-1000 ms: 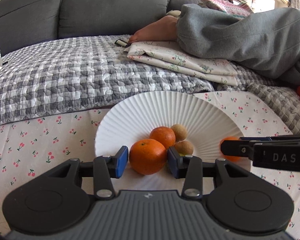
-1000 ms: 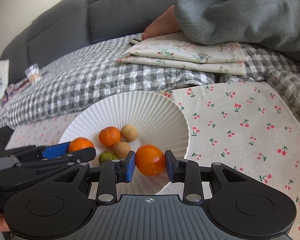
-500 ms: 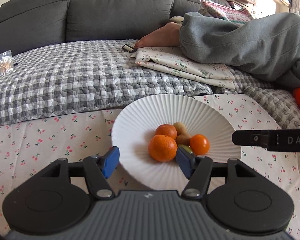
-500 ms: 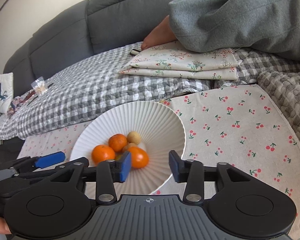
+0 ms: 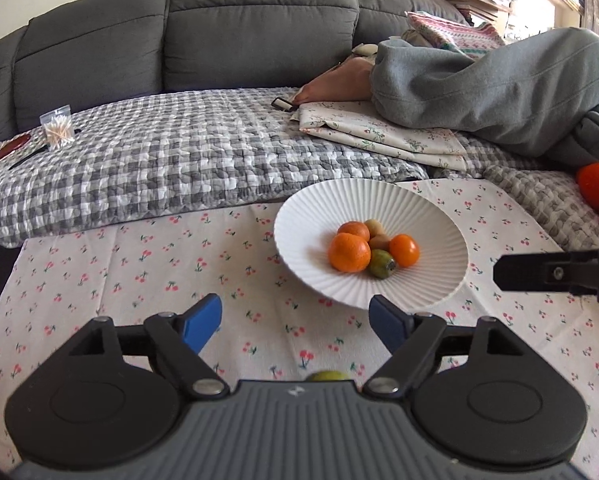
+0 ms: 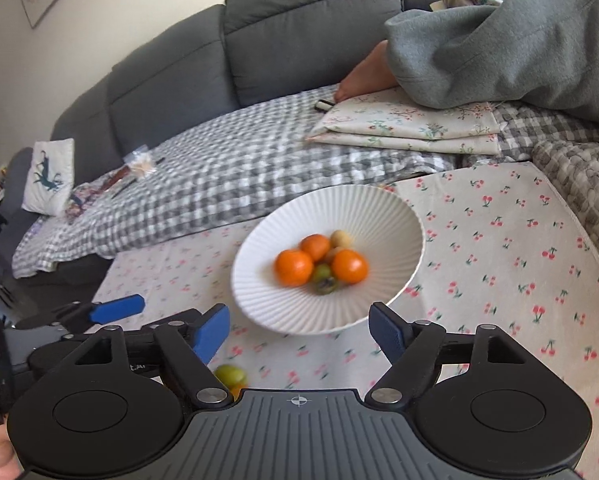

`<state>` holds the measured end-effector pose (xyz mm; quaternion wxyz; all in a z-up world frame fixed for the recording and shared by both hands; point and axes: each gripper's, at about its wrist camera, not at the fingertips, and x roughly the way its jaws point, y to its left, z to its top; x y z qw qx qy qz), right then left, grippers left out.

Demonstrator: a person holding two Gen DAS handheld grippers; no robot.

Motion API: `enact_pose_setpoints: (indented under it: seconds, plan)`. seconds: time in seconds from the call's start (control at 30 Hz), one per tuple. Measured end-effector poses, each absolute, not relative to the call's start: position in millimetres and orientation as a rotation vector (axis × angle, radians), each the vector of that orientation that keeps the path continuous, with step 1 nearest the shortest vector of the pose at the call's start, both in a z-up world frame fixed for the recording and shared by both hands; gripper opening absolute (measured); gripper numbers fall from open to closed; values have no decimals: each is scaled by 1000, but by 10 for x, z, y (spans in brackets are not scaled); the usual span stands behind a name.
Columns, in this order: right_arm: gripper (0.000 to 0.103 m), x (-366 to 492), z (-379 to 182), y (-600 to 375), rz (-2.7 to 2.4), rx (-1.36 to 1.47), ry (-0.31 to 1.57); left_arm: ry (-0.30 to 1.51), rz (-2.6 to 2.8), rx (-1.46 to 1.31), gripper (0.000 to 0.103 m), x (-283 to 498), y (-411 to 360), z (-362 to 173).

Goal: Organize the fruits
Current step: 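Move both open tools back toward the loose fruits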

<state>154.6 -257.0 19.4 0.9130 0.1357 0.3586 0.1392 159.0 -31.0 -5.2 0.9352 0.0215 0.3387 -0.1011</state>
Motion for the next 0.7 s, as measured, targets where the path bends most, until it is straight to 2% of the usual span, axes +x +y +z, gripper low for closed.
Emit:
enact_pose_setpoints:
  seconds: [0.7]
  plan:
    - [89,927,136,-2396,319,243,831,759,-307,63,97,732,-46,-287]
